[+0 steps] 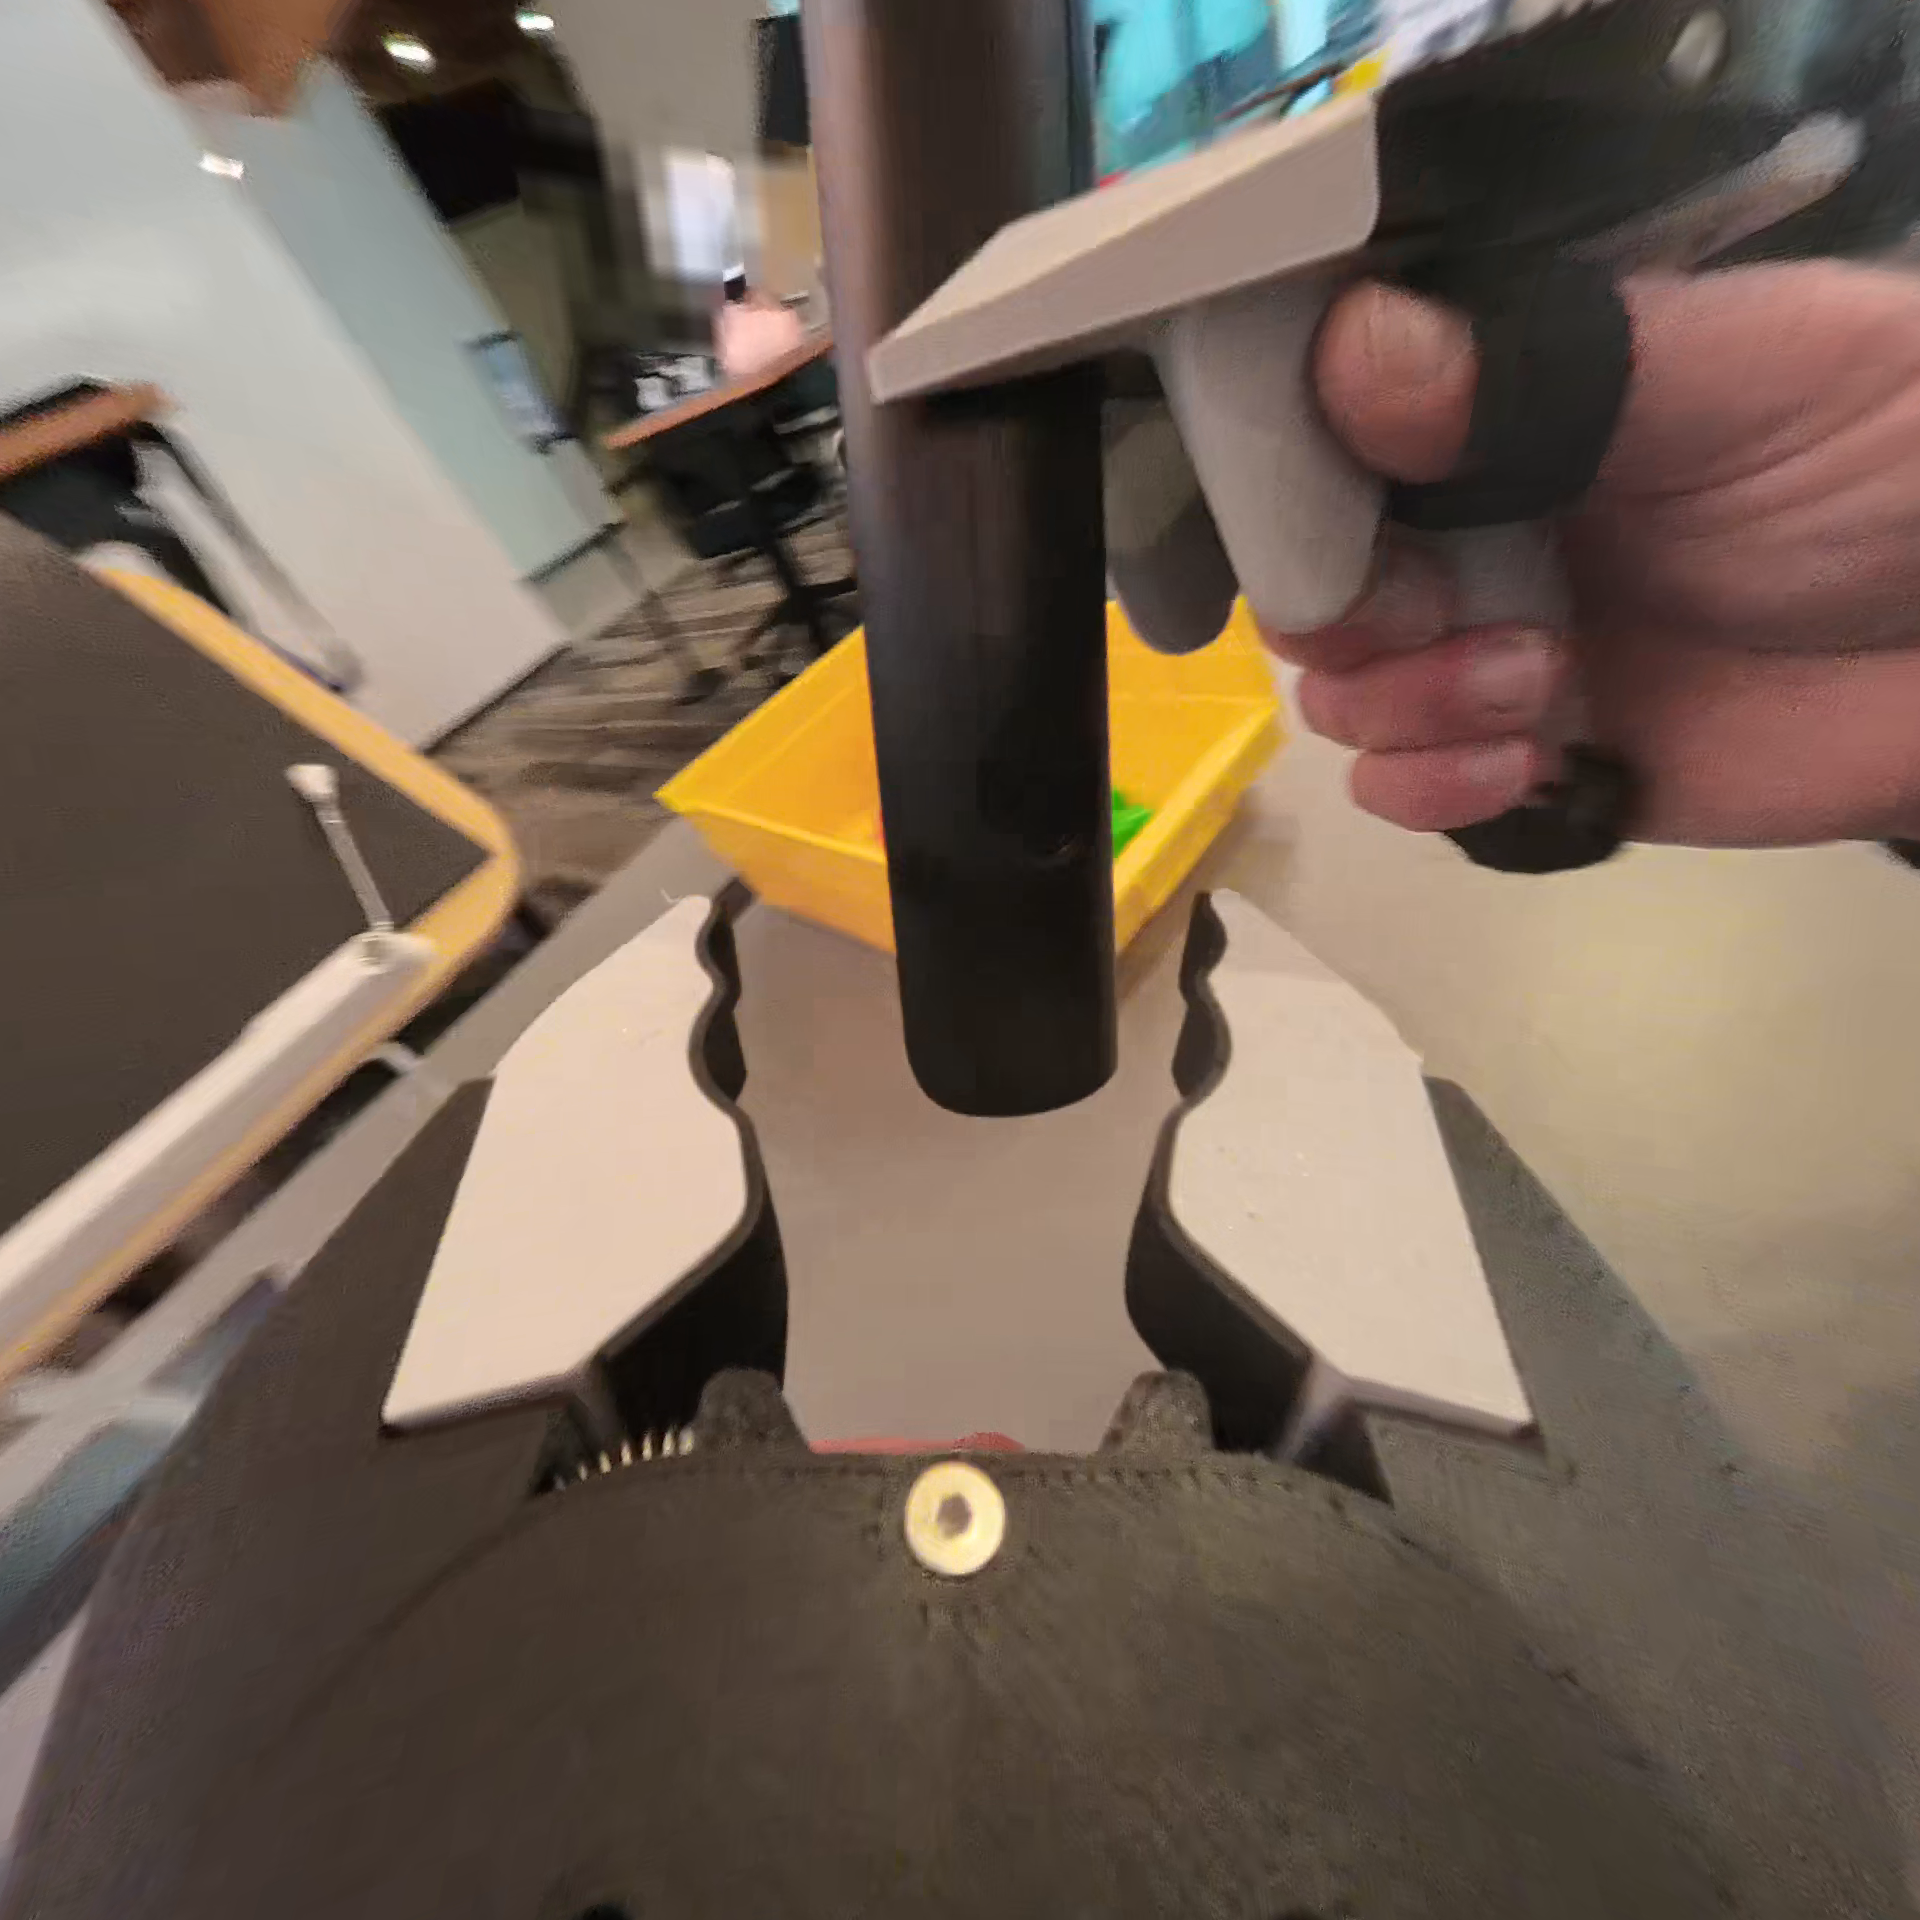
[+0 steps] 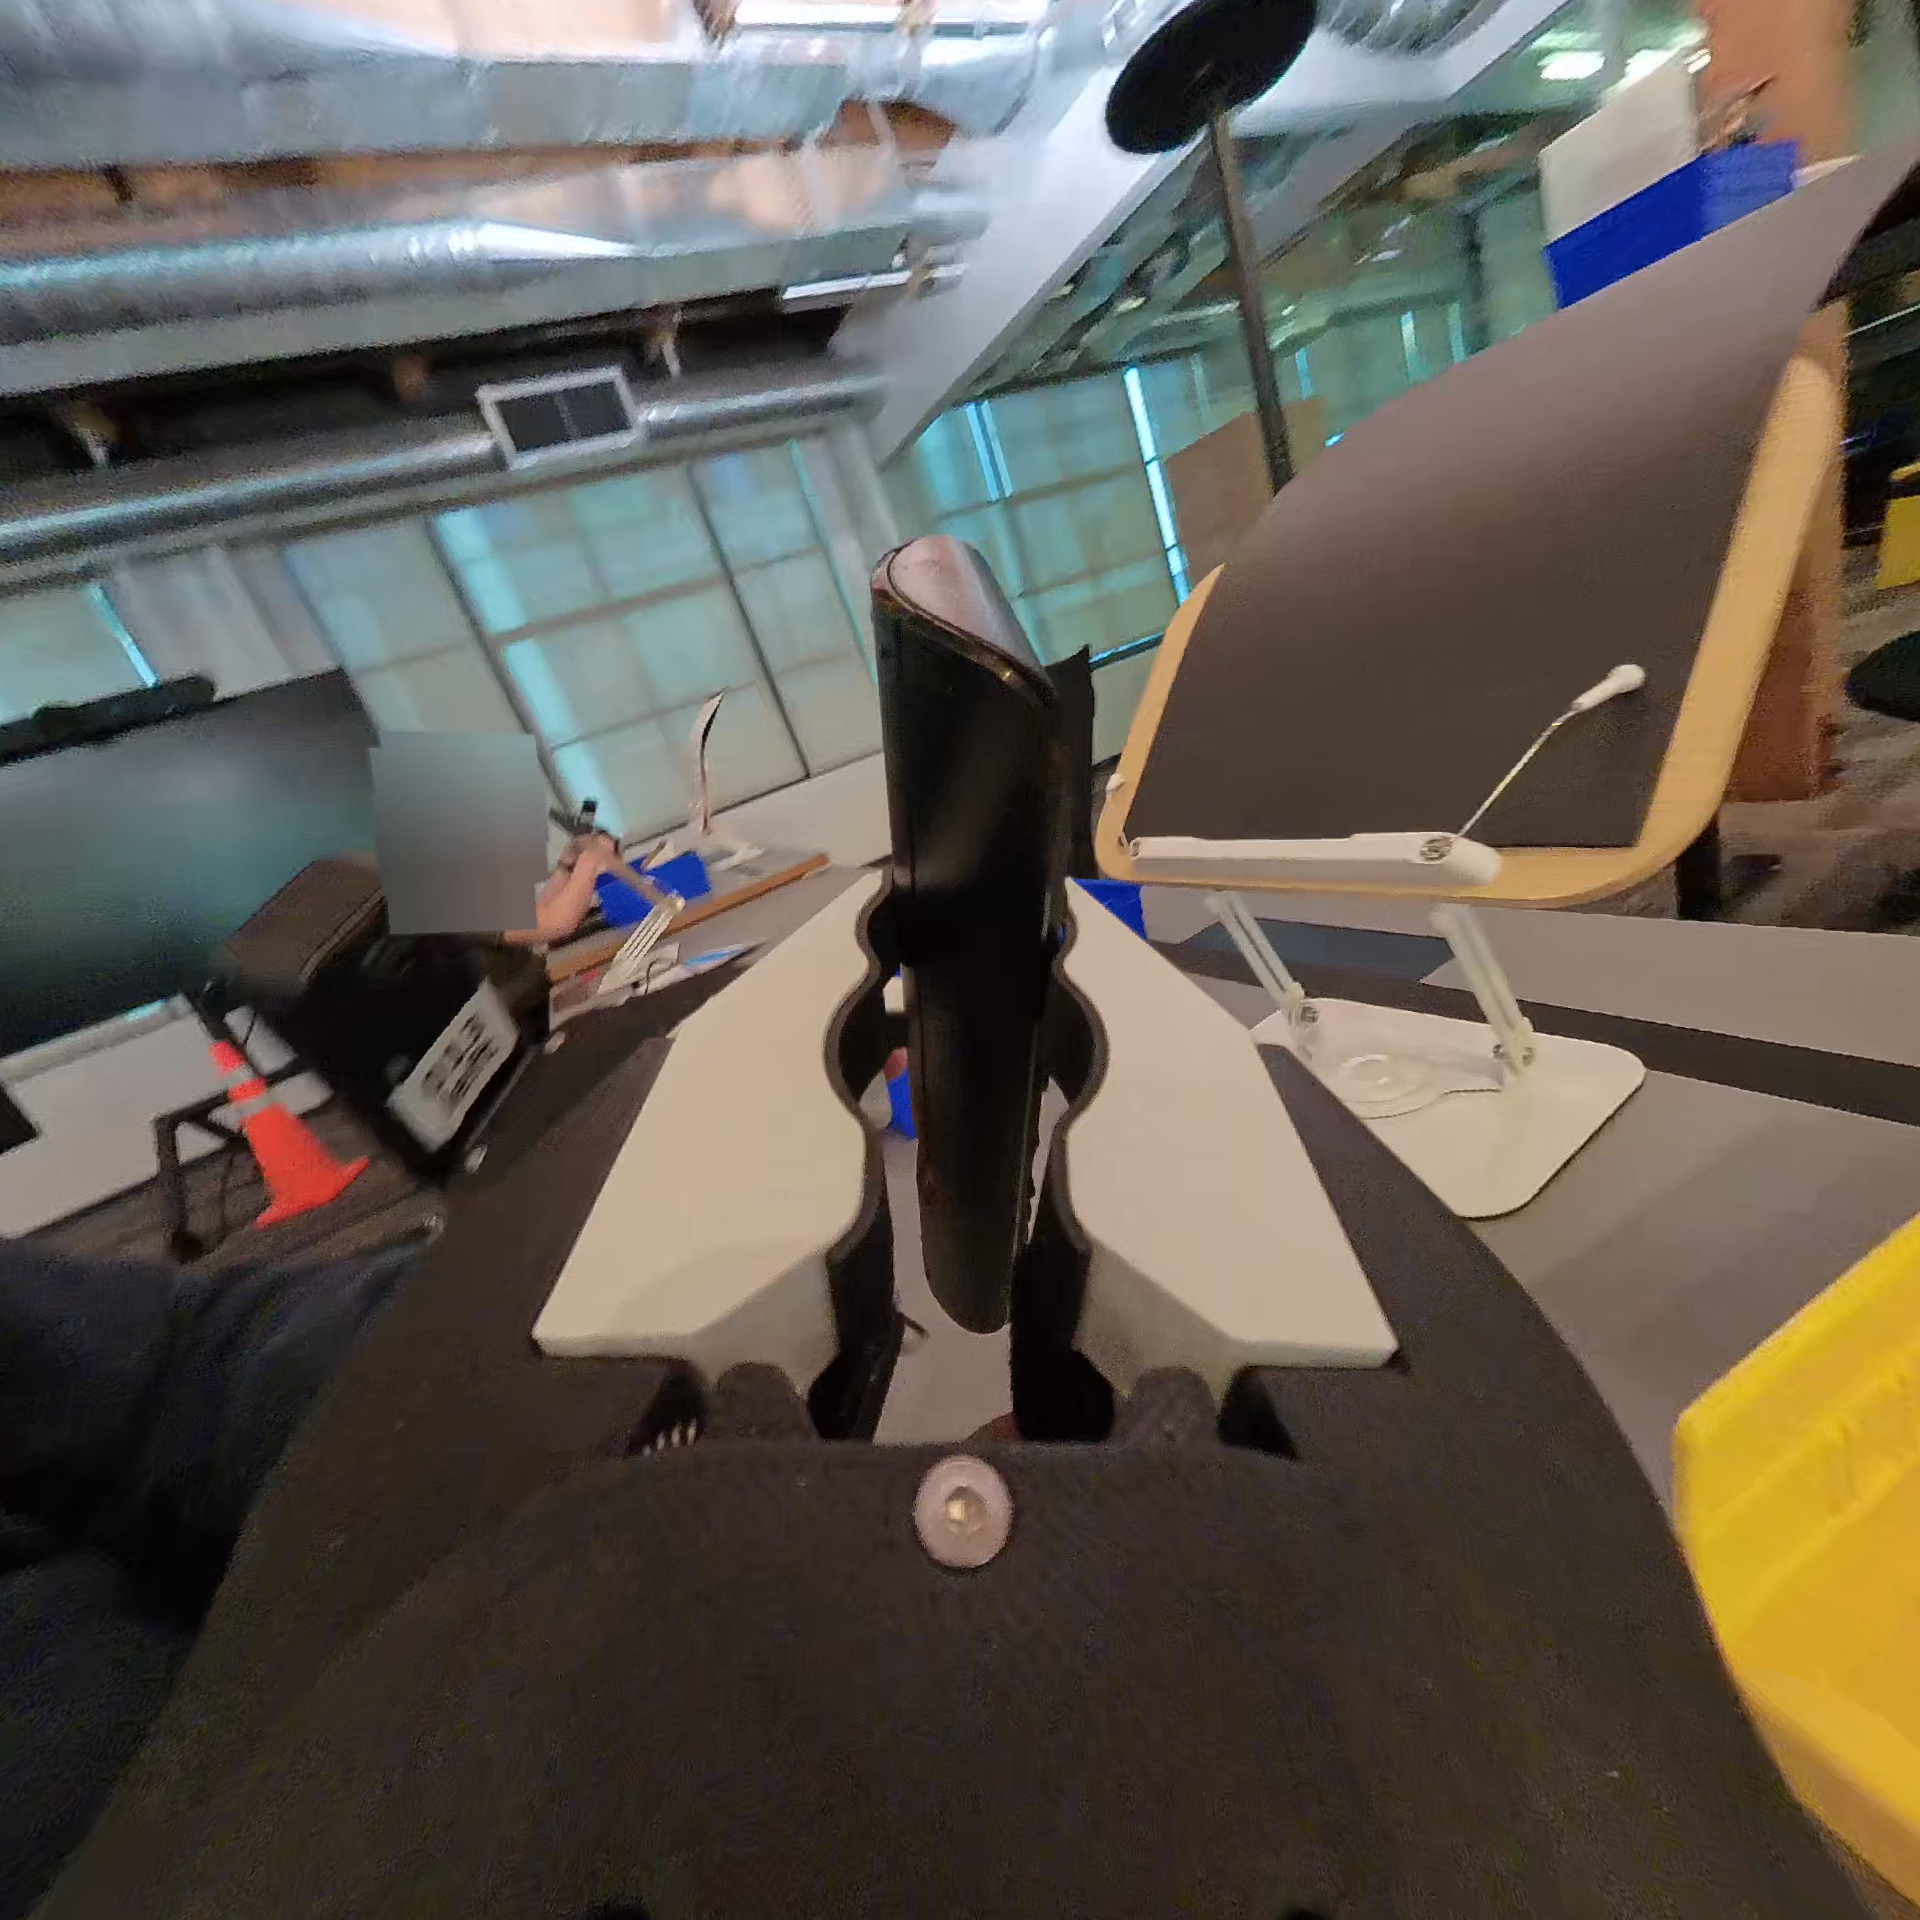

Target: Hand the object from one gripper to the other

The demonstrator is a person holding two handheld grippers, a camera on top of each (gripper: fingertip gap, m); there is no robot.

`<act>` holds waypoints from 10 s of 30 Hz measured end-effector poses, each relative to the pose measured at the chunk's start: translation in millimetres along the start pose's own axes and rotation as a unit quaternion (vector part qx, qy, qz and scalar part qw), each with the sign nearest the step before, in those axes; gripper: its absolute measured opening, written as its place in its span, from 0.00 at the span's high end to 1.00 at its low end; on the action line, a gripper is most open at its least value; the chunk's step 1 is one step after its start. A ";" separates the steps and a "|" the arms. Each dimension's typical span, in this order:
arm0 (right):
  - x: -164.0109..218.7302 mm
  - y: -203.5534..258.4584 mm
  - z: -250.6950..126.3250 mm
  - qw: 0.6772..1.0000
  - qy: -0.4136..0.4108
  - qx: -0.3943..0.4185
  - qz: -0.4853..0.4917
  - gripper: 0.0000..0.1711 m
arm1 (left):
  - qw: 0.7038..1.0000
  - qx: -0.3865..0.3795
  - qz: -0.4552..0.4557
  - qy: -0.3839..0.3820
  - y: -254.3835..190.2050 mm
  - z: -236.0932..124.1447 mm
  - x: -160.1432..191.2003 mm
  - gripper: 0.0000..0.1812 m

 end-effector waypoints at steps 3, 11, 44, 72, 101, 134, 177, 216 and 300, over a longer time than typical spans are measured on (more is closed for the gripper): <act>5.4 3.6 2.5 1.000 -0.015 0.017 0.004 0.88 | 0.991 -0.080 0.095 0.051 -0.6 10.0 11.1 0.56; 14.0 14.8 5.5 0.999 -0.019 0.028 -0.008 0.87 | 0.975 -0.139 0.160 0.064 7.8 17.2 17.1 0.70; 20.5 47.1 -23.8 0.893 0.322 -0.242 -0.203 0.66 | 0.937 0.341 -0.045 0.066 -53.3 -21.1 15.6 0.71; 5.6 54.9 -5.7 0.937 0.222 -0.219 -0.158 0.68 | 0.934 0.339 -0.108 -0.004 -51.9 -13.8 3.5 0.69; -5.8 5.5 -18.3 0.974 0.184 -0.110 -0.066 0.66 | 0.945 -0.046 0.316 0.076 31.4 -1.7 -5.7 0.86; 48.3 -7.3 -20.6 0.910 0.366 -0.146 -0.127 0.73 | 0.916 -0.006 0.381 0.127 49.6 -6.2 -39.3 0.53; 1.2 7.7 1.2 0.975 -0.036 -0.125 0.182 0.77 | 0.931 -0.134 0.320 -0.112 -2.2 9.2 -54.2 0.86; 35.5 -29.5 -29.8 0.657 0.353 0.024 -0.666 0.86 | 0.962 0.167 0.190 0.104 -0.8 -14.9 -39.7 0.88; 71.2 -59.5 -62.5 0.602 0.521 -0.007 -0.605 0.88 | 0.896 0.246 0.223 0.295 11.0 -2.2 34.1 0.65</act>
Point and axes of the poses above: each gripper's, where its closed fingertips meet, z out along the fingers, x out of its underside, y = z × x across the jaws, the point moved 1 cm from there along -z, back along the fingers, and after that the axes turned 8 degrees about -y, right-handed, at the moved point
